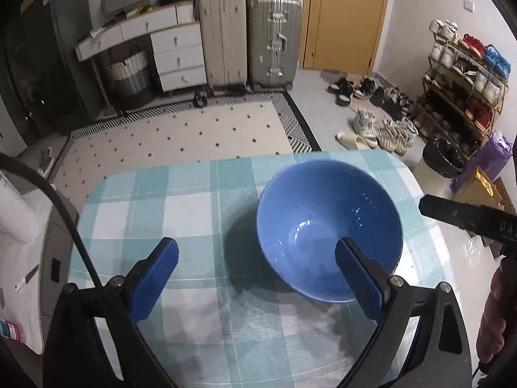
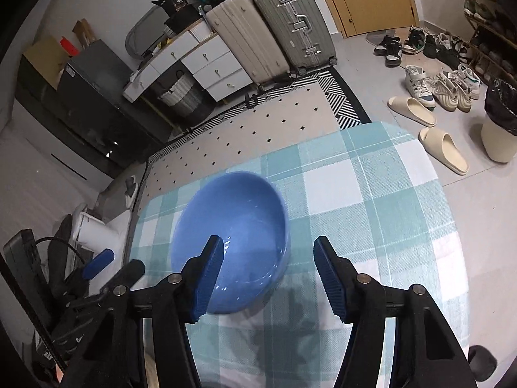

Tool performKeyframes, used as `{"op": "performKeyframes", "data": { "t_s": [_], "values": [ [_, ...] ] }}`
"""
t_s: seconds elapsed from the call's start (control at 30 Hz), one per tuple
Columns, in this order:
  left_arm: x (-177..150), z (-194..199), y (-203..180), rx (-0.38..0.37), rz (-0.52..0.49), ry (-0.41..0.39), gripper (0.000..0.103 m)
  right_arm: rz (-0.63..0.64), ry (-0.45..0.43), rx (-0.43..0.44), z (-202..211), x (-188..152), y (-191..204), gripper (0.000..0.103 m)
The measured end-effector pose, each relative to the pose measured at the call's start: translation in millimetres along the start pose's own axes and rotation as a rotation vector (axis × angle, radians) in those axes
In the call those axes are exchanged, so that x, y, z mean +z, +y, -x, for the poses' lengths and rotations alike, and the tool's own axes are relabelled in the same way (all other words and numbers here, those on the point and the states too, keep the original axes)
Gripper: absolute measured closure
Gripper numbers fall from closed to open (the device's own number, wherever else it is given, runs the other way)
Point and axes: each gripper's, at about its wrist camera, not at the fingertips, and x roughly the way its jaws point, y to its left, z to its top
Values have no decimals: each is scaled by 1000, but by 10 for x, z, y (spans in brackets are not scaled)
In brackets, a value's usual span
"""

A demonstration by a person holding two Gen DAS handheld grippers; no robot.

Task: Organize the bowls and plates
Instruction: 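Move the right tool to the next blue bowl and close on its rim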

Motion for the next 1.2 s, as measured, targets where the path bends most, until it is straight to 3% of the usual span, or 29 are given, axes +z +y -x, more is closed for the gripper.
{"op": "performKeyframes", "data": {
  "t_s": [0.47, 0.67, 0.87, 0.93, 1.0, 1.03, 1.2],
  "values": [
    [55, -463, 44, -52, 32, 94, 5, 32, 93, -45, -524, 74, -26, 43],
    [87, -593, 29, -86, 46, 118, 5, 47, 117, -52, -695, 85, -10, 48],
    [93, -733, 82, -101, 80, 124, 7, 60, 146, -80, -845, 64, 21, 64],
    [80, -808, 102, -56, 80, 141, 24, 64, 148, -89, -866, 53, 23, 71],
    [73, -855, 123, -63, 89, 148, 34, 69, 145, -112, -884, 50, 27, 75],
    [71, -883, 140, -64, 95, 154, 46, 68, 143, -121, -883, 45, 25, 77],
    [41, -958, 168, -116, 126, 187, 67, 73, 141, -148, -894, 34, 42, 92]
  ]
}}
